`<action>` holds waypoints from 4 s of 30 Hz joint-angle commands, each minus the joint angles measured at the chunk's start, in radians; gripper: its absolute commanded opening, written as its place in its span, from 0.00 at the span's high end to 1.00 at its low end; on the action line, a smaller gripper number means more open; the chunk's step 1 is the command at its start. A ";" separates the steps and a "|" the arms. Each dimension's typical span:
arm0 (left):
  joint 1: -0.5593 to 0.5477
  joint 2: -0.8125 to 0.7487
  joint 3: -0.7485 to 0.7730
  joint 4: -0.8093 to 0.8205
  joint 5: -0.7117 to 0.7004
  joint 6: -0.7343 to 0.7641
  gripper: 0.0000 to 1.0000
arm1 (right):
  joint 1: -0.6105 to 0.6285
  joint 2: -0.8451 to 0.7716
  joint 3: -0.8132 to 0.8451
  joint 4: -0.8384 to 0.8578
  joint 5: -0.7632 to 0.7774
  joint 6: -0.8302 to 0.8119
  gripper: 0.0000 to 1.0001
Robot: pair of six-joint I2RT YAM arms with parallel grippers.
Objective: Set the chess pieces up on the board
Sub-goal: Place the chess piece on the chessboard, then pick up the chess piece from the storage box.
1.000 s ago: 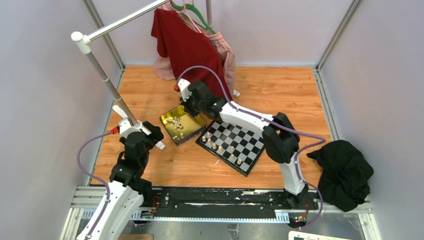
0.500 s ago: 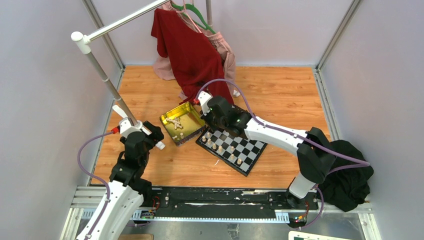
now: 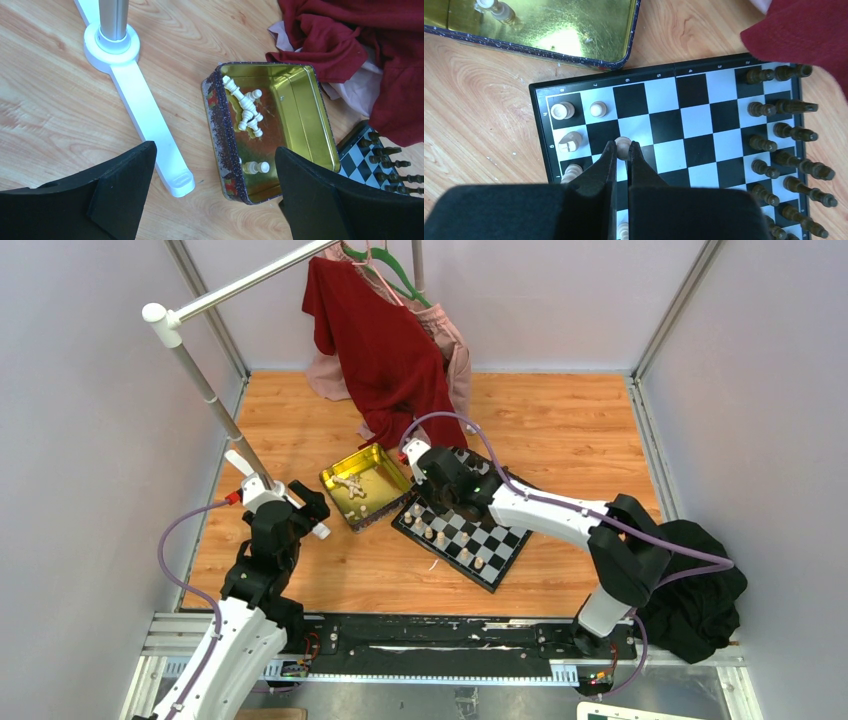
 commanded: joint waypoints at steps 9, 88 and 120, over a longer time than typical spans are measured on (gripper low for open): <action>-0.002 -0.004 -0.014 0.036 0.005 0.012 0.06 | 0.030 0.086 -0.001 -0.007 -0.009 0.059 1.00; -0.002 -0.020 0.023 0.007 -0.002 0.010 0.06 | 0.056 0.235 0.393 -0.070 -0.053 -0.051 0.64; -0.072 0.653 0.321 0.225 0.121 0.200 0.22 | -0.099 0.105 0.219 0.170 -0.011 0.041 0.70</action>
